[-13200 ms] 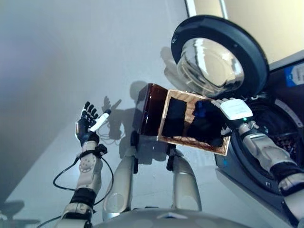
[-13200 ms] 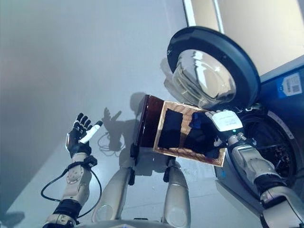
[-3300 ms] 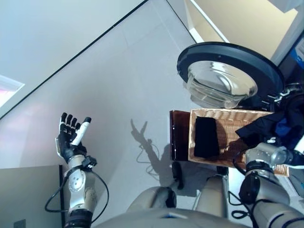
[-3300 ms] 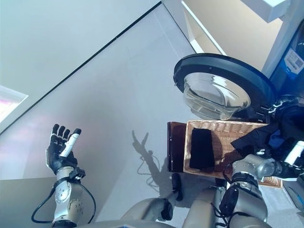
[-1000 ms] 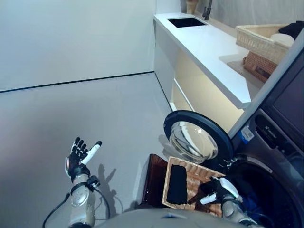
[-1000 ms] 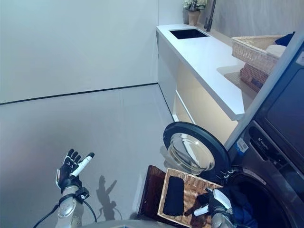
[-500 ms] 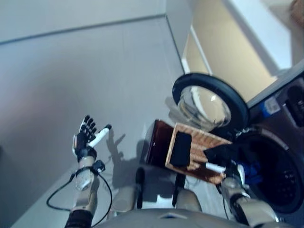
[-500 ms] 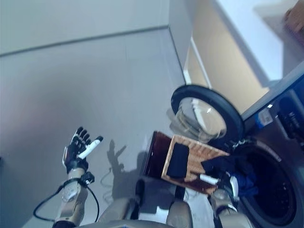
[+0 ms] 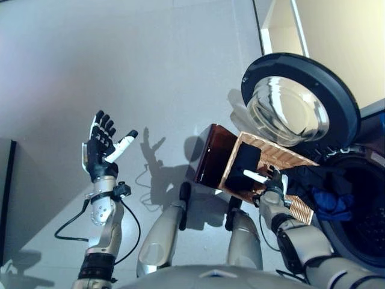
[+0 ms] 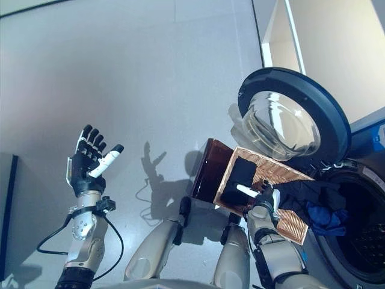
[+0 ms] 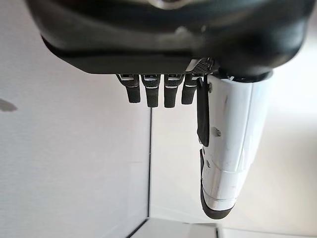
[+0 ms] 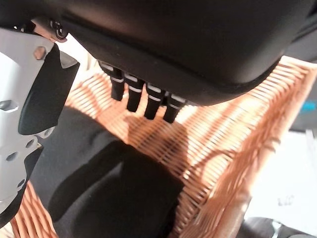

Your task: Pick up the clothes and place them into the washing machine

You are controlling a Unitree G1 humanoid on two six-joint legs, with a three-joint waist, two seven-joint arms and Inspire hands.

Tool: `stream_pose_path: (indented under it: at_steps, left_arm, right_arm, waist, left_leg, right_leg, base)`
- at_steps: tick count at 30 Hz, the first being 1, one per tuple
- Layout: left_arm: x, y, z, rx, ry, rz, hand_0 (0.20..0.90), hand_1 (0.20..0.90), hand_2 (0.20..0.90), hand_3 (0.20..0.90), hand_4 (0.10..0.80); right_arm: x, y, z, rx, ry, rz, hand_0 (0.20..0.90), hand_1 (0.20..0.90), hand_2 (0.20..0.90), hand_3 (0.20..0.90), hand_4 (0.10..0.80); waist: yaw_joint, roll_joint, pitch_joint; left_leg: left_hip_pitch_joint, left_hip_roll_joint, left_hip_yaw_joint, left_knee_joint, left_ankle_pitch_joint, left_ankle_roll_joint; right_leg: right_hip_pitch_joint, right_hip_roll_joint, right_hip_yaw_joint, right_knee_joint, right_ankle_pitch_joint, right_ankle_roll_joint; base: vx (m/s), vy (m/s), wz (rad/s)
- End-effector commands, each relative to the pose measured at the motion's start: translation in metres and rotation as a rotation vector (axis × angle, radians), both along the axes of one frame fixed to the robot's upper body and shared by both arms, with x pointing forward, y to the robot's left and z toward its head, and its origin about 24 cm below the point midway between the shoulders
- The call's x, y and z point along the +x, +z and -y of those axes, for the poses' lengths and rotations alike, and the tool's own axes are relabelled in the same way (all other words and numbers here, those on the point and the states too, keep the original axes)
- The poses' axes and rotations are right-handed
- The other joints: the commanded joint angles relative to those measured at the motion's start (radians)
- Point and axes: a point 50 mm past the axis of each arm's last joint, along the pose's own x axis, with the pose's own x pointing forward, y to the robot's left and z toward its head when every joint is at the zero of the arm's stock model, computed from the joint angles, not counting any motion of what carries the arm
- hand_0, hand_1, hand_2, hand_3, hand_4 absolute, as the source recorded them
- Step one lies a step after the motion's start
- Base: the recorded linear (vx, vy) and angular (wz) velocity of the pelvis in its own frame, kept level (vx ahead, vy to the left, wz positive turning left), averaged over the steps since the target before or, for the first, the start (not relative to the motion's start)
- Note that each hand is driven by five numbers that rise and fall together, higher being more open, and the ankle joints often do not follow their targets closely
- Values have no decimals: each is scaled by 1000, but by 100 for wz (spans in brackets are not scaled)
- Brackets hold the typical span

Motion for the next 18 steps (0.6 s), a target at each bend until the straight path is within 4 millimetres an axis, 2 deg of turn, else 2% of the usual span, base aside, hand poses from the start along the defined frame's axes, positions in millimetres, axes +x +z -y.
stream_pose_path:
  at_steps: [1,6,10,11,14,15,16,18]
  left_arm:
    - [-10,59,-6,95,19,329,900,900,900,900,800]
    - [-10,68,-2,90,17,378,900,900,900,900,800]
    - [-10,74,0,104,15,405,900,900,900,900,800]
    - [-8,74,1,107,15,406,900,900,900,900,800]
    - [-5,80,5,116,1,427,900,900,900,900,800]
    - [-5,80,5,116,1,427,900,900,900,900,800]
    - [-5,79,2,126,16,416,900,900,900,900,800]
    - [-2,73,3,114,19,385,900,900,900,900,800]
  right_arm:
    - [11,13,3,-34,-50,91,900,900,900,900,800]
    - [24,27,8,-38,-88,139,900,900,900,900,800]
    - [35,44,21,-51,-144,187,900,900,900,900,800]
    - [36,47,24,-54,-154,194,900,900,900,900,800]
    - [41,59,36,-68,-200,225,900,900,900,900,800]
    - [41,59,36,-68,-200,225,900,900,900,900,800]
    - [50,74,43,-89,-218,277,900,900,900,900,800]
    - [51,80,52,-102,-243,284,900,900,900,900,800]
  waist:
    - [40,-11,-63]
    - [59,3,-45]
    - [79,22,-31]
    - [81,24,-32]
    - [92,46,-19]
    - [92,46,-19]
    - [90,55,-10]
    - [94,68,-7]
  left_leg:
    - [-73,-23,-17,91,-106,-36]
    - [-120,-41,-28,105,-103,-34]
    - [-162,-57,-37,117,-97,-34]
    - [-162,-60,-42,127,-127,-38]
    - [-193,-76,-53,144,-126,-40]
    - [-193,-76,-54,145,-126,-40]
    - [-213,-80,-54,154,-124,-41]
    - [-242,-90,-55,172,-125,-39]
  right_leg:
    - [35,-16,5,-33,-7,-12]
    - [-6,-31,-6,-5,-10,-12]
    - [-41,-45,-14,27,-19,-12]
    - [-40,-46,-6,41,-49,-6]
    - [-67,-61,-11,83,-64,-8]
    - [-68,-62,-11,83,-65,-8]
    - [-89,-64,-10,105,-70,-11]
    - [-120,-71,-7,135,-79,-13]
  base:
    - [-18,16,11]
    - [-30,41,11]
    - [-11,29,13]
    - [63,-5,17]
    - [9,9,27]
    - [-42,42,25]
    - [-54,45,20]
    - [-51,54,14]
